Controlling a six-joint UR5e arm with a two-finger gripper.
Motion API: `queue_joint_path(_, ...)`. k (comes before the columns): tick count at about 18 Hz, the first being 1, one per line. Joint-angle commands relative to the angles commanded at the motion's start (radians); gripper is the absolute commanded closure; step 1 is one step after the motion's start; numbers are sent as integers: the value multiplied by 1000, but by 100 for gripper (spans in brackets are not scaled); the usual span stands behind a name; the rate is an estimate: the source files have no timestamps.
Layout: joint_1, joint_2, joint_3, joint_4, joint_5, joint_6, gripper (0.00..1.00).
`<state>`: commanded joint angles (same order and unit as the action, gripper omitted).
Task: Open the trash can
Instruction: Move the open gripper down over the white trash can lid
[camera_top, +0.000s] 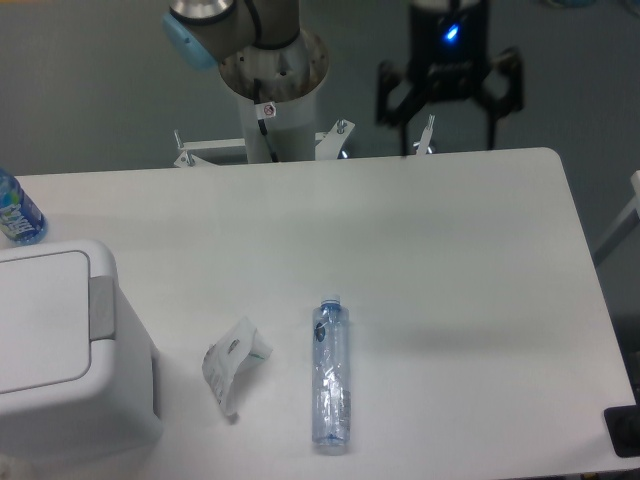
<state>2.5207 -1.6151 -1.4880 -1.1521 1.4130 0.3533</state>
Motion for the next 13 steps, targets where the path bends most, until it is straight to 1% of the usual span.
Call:
queue_joint_path(3, -81, -41, 15, 2, -26, -146, 0)
queue_joint_path(7, -172, -101, 74, 2, -34, -289, 0)
queue_joint_path(8, -187, -109, 78, 5, -34, -312, 0)
queue_joint_path(11, -249, -138, 78, 52, -32, -346, 0)
queue_joint_path(13, -281, -152, 78, 69, -32, -369, 0)
